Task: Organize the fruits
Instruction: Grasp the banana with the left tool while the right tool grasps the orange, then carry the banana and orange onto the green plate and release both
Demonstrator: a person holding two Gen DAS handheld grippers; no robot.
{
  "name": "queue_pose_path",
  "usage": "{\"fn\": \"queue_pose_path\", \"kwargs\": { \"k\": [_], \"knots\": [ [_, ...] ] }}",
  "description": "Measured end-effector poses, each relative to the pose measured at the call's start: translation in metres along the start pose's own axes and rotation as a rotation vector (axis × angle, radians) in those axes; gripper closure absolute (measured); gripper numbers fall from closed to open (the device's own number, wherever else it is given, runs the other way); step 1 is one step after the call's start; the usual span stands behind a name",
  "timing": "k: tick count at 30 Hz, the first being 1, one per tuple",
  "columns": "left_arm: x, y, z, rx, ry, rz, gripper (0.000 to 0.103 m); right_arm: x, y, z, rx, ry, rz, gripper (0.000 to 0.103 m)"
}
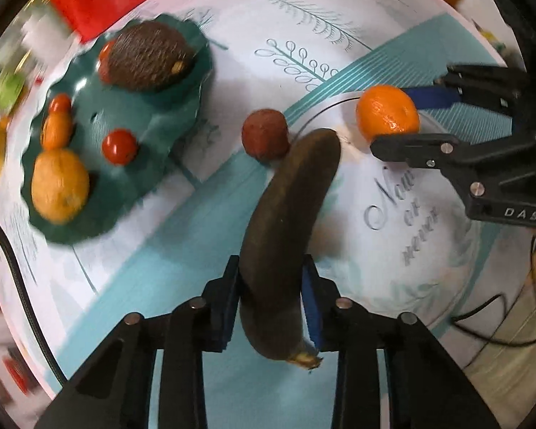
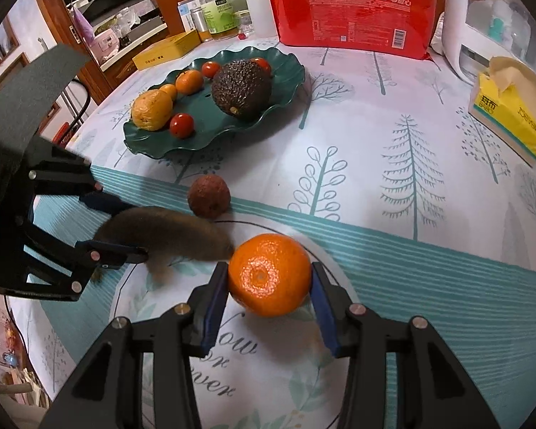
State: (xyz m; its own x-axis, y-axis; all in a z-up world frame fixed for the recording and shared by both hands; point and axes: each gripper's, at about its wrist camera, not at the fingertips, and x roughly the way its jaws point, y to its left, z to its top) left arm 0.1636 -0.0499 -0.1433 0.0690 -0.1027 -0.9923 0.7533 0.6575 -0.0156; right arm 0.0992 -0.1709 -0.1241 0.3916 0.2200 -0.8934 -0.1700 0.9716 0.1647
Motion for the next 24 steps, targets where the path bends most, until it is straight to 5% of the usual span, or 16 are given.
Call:
{"fn": "queue_pose_path", "kwargs": {
  "k": [14, 24],
  "knots": [
    [-0.043, -0.023, -0.061, -0.375, -0.105, 0.048, 0.074, -0.032, -0.001, -0.015, 0.031, -0.028, 0.028, 0.058],
    [-0.122, -0.007, -0.071, -0.433, -0.201, 0.140, 0.074, -0.084, 0.041, 0.023, -0.077, -0.112, 0.059, 0.058]
  ]
}}
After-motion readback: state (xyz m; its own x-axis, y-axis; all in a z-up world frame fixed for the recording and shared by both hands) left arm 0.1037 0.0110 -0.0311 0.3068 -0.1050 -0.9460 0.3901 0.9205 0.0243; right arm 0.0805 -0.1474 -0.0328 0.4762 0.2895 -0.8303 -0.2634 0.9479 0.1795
